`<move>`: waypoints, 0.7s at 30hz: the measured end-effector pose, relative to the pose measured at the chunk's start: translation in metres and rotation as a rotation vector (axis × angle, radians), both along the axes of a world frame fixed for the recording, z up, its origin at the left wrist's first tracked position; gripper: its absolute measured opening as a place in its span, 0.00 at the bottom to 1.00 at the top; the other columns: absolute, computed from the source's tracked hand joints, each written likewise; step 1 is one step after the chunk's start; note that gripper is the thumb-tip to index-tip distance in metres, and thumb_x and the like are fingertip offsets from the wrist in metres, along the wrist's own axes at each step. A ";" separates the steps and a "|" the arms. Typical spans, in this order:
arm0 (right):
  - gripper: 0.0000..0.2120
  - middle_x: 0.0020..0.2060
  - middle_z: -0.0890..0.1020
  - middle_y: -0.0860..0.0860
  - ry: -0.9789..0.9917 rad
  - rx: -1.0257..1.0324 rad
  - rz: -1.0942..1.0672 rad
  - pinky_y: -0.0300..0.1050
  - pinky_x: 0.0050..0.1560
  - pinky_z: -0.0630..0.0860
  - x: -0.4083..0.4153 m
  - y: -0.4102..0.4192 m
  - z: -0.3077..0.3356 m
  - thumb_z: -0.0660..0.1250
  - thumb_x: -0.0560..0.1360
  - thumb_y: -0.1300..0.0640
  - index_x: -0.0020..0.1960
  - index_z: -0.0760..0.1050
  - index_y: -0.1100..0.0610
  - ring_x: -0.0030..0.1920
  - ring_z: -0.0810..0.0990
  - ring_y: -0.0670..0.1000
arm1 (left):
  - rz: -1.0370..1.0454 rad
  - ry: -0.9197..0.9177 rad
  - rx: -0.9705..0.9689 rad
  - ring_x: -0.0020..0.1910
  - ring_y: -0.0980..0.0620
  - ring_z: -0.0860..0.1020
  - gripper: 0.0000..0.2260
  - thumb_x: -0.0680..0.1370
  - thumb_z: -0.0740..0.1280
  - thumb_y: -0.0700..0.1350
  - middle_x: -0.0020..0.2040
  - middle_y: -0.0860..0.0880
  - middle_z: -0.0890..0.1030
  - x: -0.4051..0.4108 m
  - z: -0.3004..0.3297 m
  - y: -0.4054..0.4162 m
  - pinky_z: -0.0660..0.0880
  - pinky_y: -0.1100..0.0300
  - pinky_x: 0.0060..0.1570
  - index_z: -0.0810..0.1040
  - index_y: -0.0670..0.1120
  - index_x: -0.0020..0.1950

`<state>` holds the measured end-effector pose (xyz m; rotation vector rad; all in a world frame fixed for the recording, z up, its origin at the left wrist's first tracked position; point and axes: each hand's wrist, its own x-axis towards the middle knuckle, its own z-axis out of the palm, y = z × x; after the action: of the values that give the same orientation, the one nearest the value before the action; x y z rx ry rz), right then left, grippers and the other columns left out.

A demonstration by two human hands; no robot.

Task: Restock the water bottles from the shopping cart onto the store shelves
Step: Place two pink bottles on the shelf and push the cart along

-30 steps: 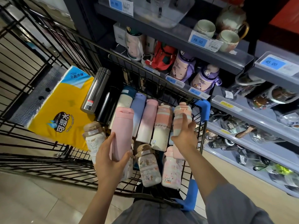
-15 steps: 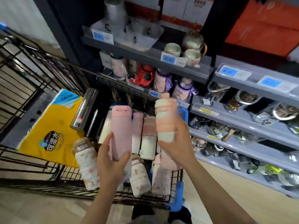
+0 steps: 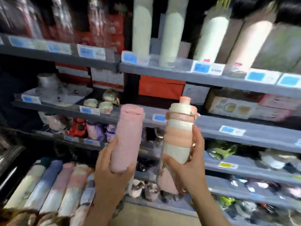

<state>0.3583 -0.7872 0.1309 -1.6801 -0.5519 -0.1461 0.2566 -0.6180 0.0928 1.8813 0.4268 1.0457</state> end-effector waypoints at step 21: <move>0.47 0.59 0.73 0.42 -0.284 0.489 -0.541 0.37 0.44 0.79 0.224 -0.292 0.153 0.77 0.59 0.55 0.71 0.57 0.42 0.49 0.79 0.37 | -0.243 -0.306 0.658 0.58 0.48 0.72 0.28 0.66 0.64 0.55 0.63 0.52 0.74 0.313 0.185 -0.243 0.72 0.48 0.54 0.68 0.60 0.67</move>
<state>0.5827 -1.0787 0.2835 -1.2938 -0.2251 -0.8541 0.5700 -0.8609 0.2783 2.2040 -0.3647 1.3825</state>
